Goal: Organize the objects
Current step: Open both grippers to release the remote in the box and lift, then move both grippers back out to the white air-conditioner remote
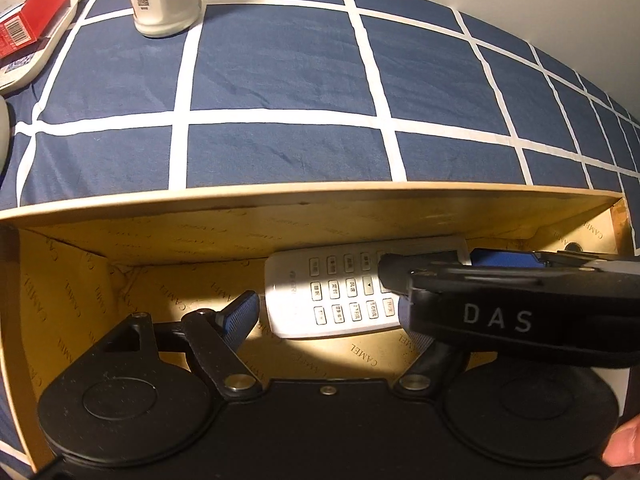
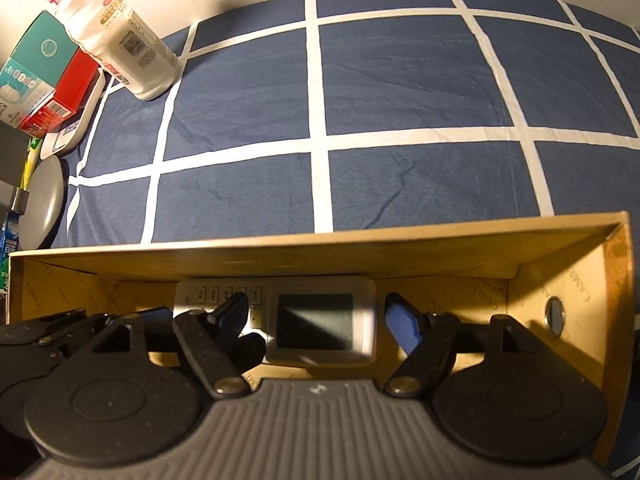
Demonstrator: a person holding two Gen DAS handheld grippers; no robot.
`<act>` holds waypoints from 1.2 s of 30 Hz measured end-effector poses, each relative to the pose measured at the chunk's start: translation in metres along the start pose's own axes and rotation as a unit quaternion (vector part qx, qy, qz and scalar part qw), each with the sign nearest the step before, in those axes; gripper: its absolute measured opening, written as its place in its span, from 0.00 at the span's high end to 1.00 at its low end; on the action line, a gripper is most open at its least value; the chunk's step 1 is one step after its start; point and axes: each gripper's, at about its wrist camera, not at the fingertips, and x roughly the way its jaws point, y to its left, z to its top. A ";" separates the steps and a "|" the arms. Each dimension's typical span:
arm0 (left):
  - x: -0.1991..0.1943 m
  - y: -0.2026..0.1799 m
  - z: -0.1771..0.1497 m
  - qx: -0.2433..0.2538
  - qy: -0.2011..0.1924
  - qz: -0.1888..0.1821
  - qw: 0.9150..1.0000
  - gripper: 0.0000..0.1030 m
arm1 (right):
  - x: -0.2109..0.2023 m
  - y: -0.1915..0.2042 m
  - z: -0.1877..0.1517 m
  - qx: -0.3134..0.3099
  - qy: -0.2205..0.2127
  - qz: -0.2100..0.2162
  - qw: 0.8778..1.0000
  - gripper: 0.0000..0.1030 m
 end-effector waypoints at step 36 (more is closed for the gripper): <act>-0.126 -0.072 -0.104 0.033 -0.092 0.046 0.994 0.07 | -0.160 -0.023 -0.098 0.009 -0.108 -0.003 0.994 0.00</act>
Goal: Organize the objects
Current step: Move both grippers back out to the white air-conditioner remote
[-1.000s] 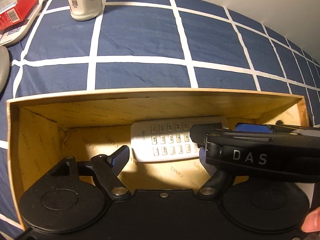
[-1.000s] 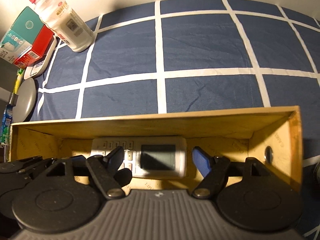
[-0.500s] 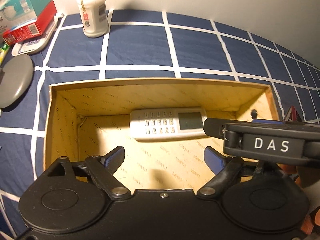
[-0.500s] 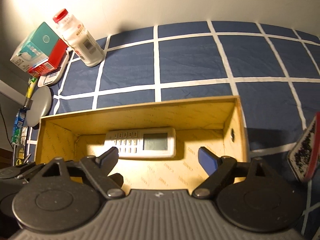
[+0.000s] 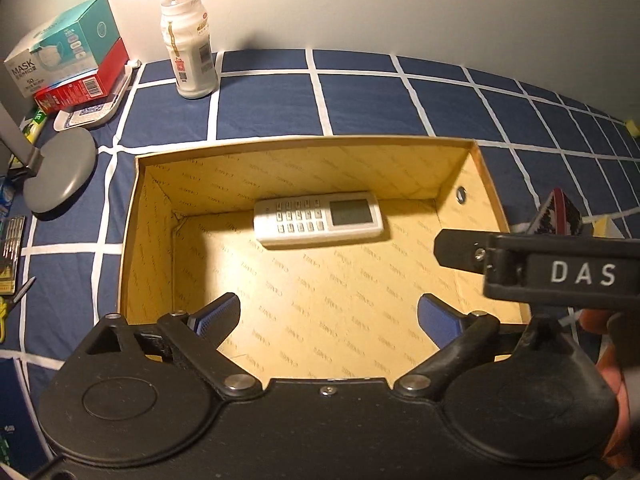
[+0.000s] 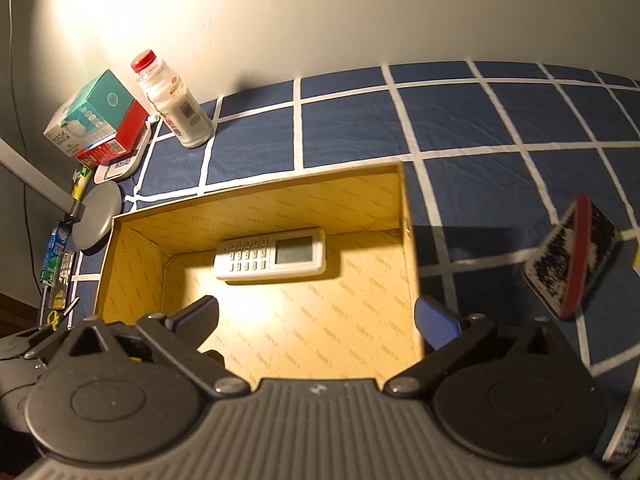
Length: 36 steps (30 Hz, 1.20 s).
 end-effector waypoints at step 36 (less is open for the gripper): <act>-0.020 -0.106 -0.113 0.025 0.034 -0.020 0.999 0.00 | -0.079 -0.112 -0.131 0.065 0.015 -0.037 0.997 0.00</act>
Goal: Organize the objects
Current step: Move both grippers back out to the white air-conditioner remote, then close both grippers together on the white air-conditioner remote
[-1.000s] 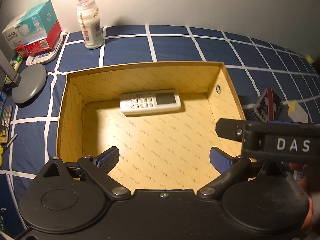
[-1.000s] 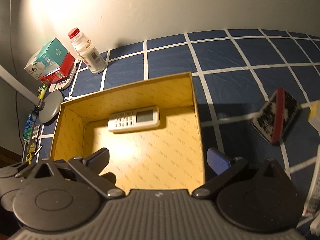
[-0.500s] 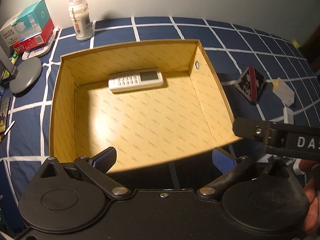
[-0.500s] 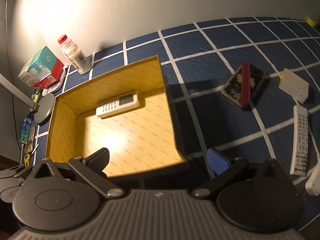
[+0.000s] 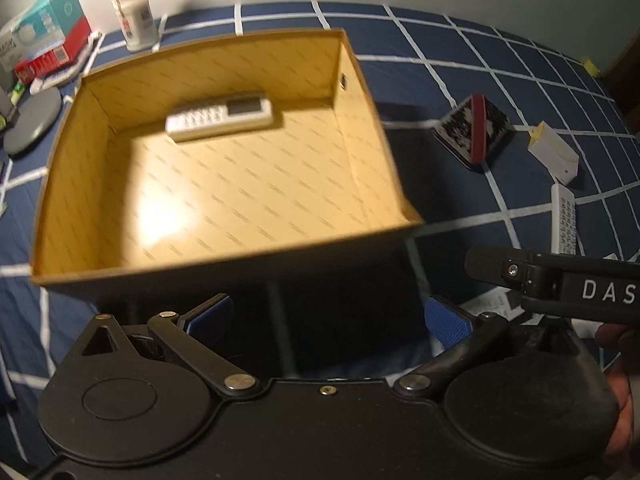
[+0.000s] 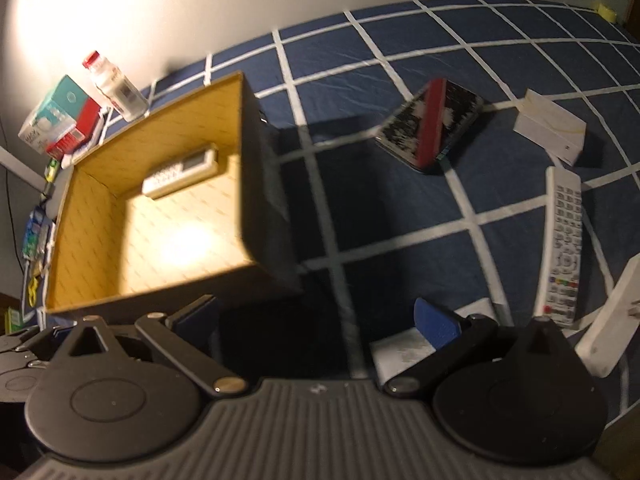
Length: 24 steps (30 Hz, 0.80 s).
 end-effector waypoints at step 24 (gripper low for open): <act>0.075 -0.093 -0.063 -0.133 0.051 -0.001 0.990 0.00 | 0.043 -0.101 -0.004 -0.096 0.102 0.018 0.990 0.00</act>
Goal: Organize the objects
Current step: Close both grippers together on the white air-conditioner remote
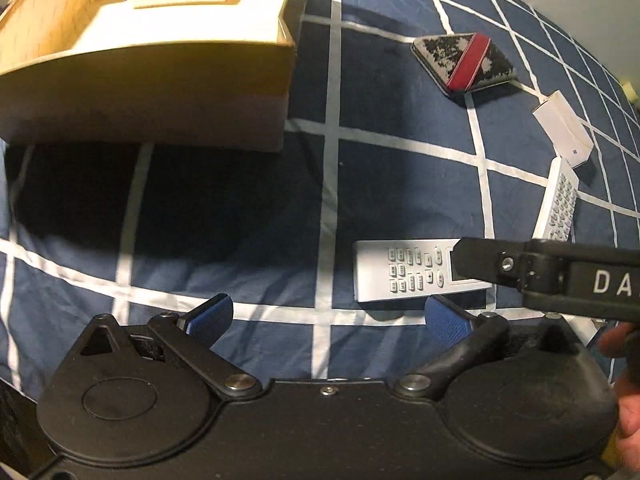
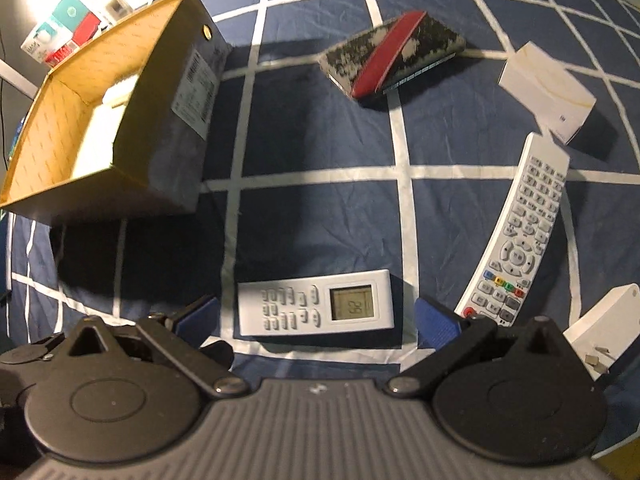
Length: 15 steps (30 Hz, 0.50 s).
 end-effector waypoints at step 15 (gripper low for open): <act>0.041 -0.016 0.008 0.006 0.025 -0.018 0.999 0.00 | 0.053 -0.020 0.010 0.002 0.048 0.009 0.999 0.00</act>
